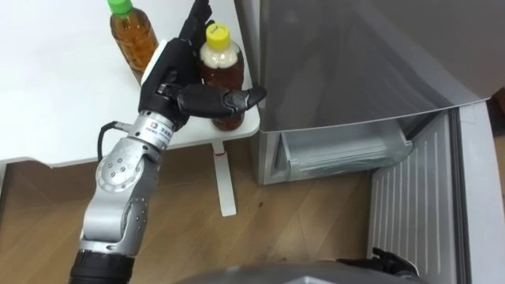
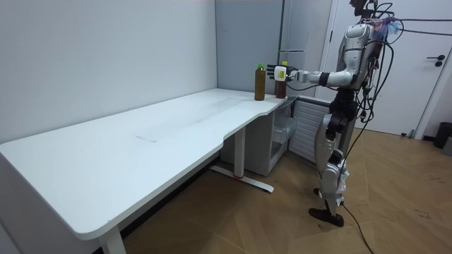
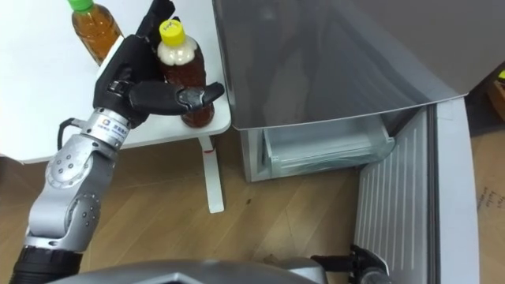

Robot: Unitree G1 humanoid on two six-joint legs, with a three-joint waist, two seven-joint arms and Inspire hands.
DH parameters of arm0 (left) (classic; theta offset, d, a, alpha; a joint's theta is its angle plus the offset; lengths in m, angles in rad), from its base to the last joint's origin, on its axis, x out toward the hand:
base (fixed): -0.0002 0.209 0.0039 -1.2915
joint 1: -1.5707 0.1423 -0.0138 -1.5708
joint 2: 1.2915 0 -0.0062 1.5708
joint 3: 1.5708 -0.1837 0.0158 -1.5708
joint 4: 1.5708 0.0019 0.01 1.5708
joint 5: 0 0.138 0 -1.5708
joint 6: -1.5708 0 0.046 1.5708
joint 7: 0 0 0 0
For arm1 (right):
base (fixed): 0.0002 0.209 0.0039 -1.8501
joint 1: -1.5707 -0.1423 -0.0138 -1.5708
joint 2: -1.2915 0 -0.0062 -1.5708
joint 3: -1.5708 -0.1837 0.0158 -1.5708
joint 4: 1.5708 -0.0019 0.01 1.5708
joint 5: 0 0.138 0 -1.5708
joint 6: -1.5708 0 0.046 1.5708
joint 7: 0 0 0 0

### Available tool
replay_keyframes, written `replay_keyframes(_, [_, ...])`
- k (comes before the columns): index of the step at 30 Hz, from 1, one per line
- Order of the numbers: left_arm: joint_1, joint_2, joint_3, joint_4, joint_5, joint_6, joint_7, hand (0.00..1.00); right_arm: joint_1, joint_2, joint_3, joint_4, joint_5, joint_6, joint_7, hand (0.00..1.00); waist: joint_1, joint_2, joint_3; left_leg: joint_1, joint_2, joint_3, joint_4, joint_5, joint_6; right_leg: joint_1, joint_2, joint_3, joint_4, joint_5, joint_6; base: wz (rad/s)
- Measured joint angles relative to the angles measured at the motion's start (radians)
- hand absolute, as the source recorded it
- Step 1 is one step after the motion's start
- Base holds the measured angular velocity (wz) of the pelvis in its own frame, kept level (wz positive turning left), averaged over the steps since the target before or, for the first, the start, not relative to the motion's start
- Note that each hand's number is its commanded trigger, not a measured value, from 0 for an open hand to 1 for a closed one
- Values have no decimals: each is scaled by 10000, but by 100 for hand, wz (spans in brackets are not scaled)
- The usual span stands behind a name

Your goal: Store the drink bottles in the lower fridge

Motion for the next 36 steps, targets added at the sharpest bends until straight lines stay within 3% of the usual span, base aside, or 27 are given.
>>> replay_keyframes(2, [0, 0, -1, 0, 0, 0, 2, 15, 4, -1, -7, 0, 2, -3, 11, 0, 1, 4, 0, 3, 0, 0, -13, 0, 0, 1, 2, 1, -13, 0, 0, 0])
replay_keyframes(3, [0, 0, -2, 0, 0, -1, 6, 38, 7, -1, -9, 0, 4, -7, 13, 0, 1, 10, 0, 3, 1, 0, -23, 0, 0, 0, 3, 1, -17, 0, 0, 0])
replay_keyframes(4, [0, 0, -2, 0, 0, -1, 10, 38, 7, -3, -10, 0, 5, -10, 14, 0, 0, 15, -1, 4, 1, 0, -34, 0, 0, -4, 3, 1, -20, 0, 0, 0])
replay_keyframes(6, [0, 0, -4, 0, 0, -2, 31, 93, 3, -4, -8, 0, 7, -11, 15, 0, 2, 18, -2, 6, 1, 0, -37, 0, 0, -12, 5, 3, -20, 0, 0, 0])
replay_keyframes(7, [0, 1, -4, 0, 0, -2, 47, 100, 3, -4, -8, 0, 6, -11, 14, 0, 2, 19, -3, 7, 1, 0, -38, 0, 0, -19, 5, 3, -20, 0, 0, 0])
replay_keyframes(20, [4, 79, -26, 420, 43, -56, 496, 100, 37, -1, -10, 0, 4, -12, 10, 0, -14, -22, 5, 8, 15, 121, -36, 0, 0, -19, 4, 22, 16, 2, -2, 0])
replay_keyframes(36, [-22, 139, -66, 639, 17, -197, 438, 100, 54, 15, 9, -72, -312, 6, 16, 0, 50, -144, -7, -1, 41, 259, -21, 0, 0, -76, 9, 12, 121, 4, -6, -1])
